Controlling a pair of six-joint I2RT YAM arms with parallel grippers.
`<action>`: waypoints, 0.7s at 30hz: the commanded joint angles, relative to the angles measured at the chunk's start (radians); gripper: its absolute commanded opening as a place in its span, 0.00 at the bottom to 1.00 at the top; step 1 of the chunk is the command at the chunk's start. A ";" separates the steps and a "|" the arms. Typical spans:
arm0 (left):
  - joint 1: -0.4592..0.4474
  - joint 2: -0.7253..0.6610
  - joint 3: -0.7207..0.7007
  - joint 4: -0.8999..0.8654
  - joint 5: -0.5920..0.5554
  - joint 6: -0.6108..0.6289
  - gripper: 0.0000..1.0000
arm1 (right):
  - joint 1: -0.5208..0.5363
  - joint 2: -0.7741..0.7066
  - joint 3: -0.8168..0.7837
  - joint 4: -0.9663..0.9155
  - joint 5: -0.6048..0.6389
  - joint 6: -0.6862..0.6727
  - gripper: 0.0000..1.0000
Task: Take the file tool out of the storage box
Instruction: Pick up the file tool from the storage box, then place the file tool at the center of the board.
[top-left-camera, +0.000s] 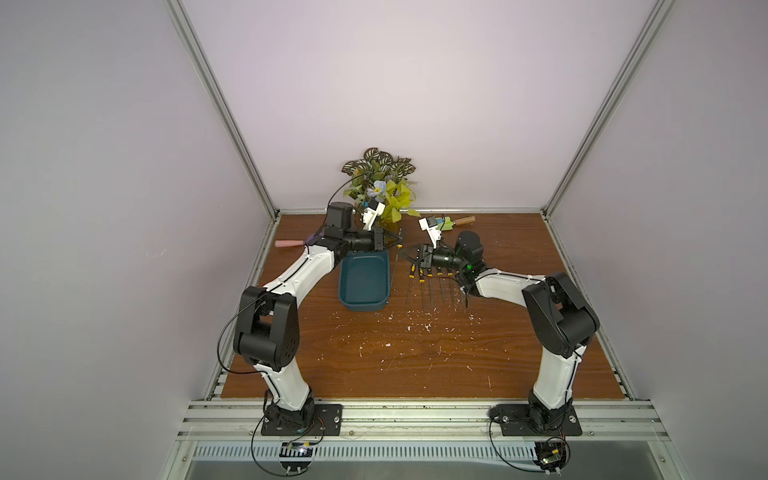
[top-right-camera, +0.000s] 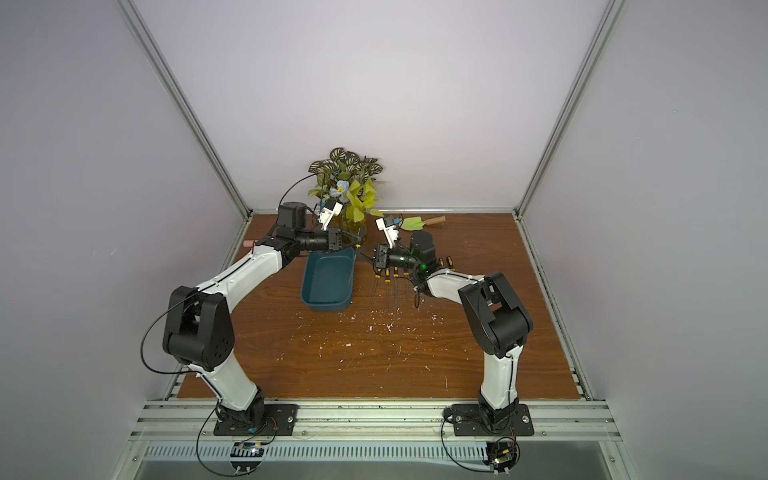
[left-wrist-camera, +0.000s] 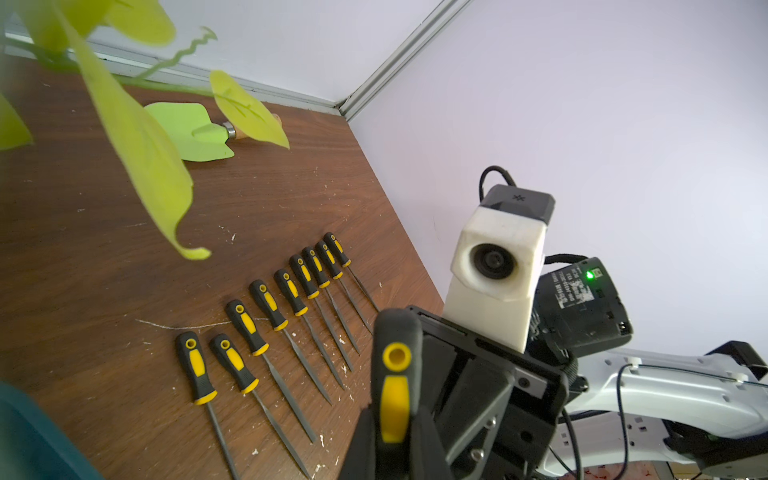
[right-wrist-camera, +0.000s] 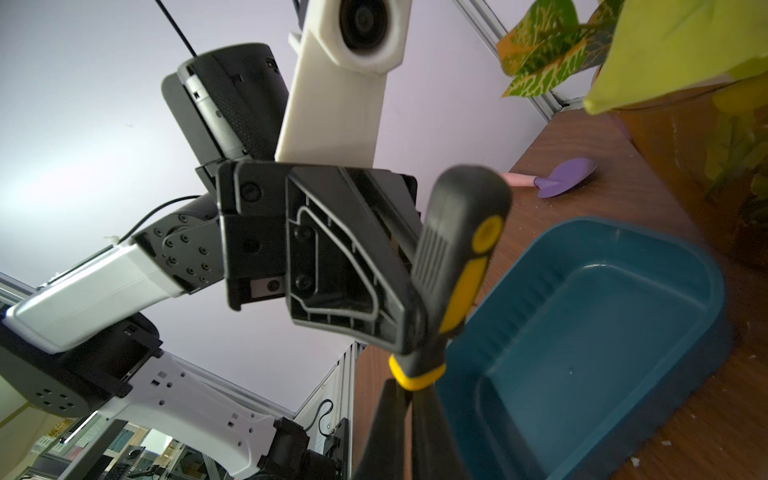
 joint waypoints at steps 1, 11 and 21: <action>0.005 -0.035 -0.007 0.008 0.030 -0.027 0.00 | 0.009 0.006 0.032 0.117 0.011 0.016 0.00; 0.039 -0.053 0.012 -0.108 -0.092 0.057 1.00 | -0.012 -0.081 0.117 -0.572 0.124 -0.375 0.00; 0.057 -0.021 0.075 -0.351 -0.306 0.227 1.00 | -0.259 -0.140 0.266 -1.495 0.503 -0.836 0.00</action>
